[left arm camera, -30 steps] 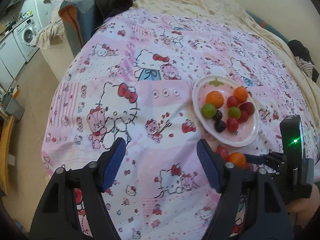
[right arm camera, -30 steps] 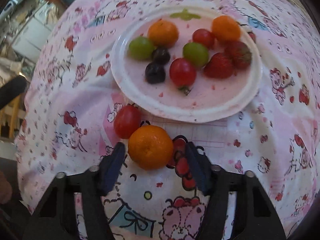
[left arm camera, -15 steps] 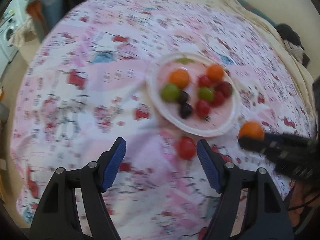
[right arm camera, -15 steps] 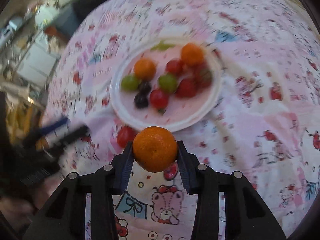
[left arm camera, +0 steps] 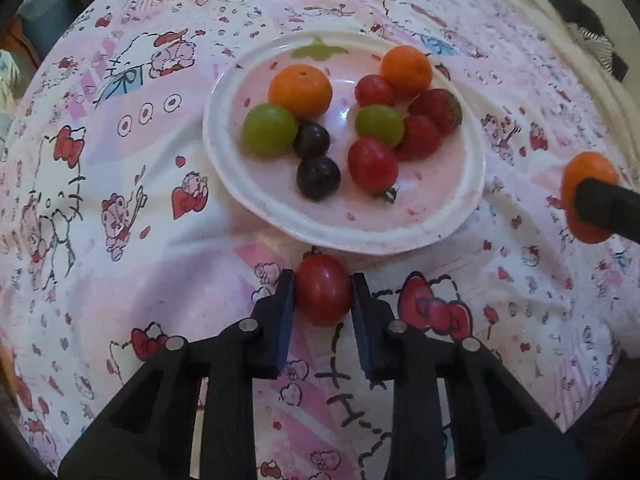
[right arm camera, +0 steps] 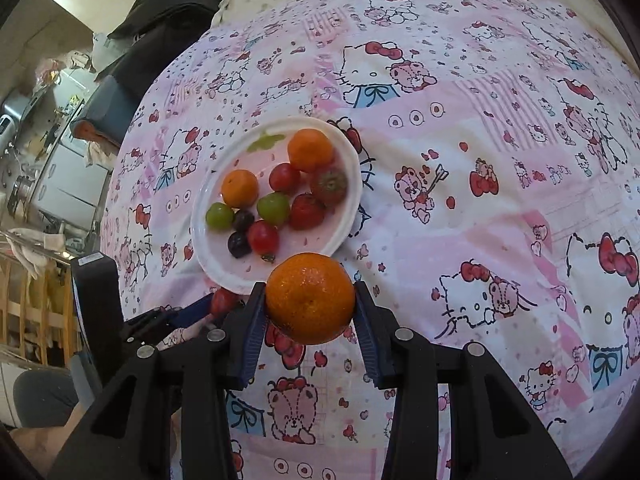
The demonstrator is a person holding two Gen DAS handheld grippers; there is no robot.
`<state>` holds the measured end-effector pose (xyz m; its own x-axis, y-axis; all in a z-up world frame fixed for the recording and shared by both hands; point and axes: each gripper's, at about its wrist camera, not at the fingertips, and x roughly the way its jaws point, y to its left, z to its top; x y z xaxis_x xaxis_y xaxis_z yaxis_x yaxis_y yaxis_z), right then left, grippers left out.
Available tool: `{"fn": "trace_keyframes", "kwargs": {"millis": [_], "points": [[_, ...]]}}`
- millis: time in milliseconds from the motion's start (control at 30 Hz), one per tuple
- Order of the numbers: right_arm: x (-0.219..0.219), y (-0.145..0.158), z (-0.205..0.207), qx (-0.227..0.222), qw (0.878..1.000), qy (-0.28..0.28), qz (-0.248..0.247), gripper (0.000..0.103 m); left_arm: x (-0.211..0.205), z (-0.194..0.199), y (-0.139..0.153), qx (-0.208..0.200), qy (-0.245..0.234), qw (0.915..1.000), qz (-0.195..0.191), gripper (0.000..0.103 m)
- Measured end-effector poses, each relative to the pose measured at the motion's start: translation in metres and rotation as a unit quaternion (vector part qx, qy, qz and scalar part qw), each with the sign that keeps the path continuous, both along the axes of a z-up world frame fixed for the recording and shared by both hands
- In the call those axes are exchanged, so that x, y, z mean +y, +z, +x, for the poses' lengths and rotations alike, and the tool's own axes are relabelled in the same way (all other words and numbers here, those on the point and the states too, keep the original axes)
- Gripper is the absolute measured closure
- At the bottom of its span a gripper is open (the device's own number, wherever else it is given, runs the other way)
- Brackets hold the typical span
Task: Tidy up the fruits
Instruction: 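Grasp a red tomato with the left tool while the right tool grasps an orange, then carry the tomato and orange onto the plate and open both tools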
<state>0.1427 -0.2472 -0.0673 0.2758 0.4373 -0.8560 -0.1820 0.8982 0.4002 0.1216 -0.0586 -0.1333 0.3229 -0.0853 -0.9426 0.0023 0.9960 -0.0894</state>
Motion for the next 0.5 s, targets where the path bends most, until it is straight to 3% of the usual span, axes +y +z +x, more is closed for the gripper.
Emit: {"fn": "trace_keyframes", "kwargs": {"millis": [500], "points": [[0.008, -0.010, 0.001, 0.007, 1.000, -0.003, -0.016, 0.060, 0.029, -0.021, 0.028, -0.029, 0.019, 0.9994, 0.001, 0.080]]}}
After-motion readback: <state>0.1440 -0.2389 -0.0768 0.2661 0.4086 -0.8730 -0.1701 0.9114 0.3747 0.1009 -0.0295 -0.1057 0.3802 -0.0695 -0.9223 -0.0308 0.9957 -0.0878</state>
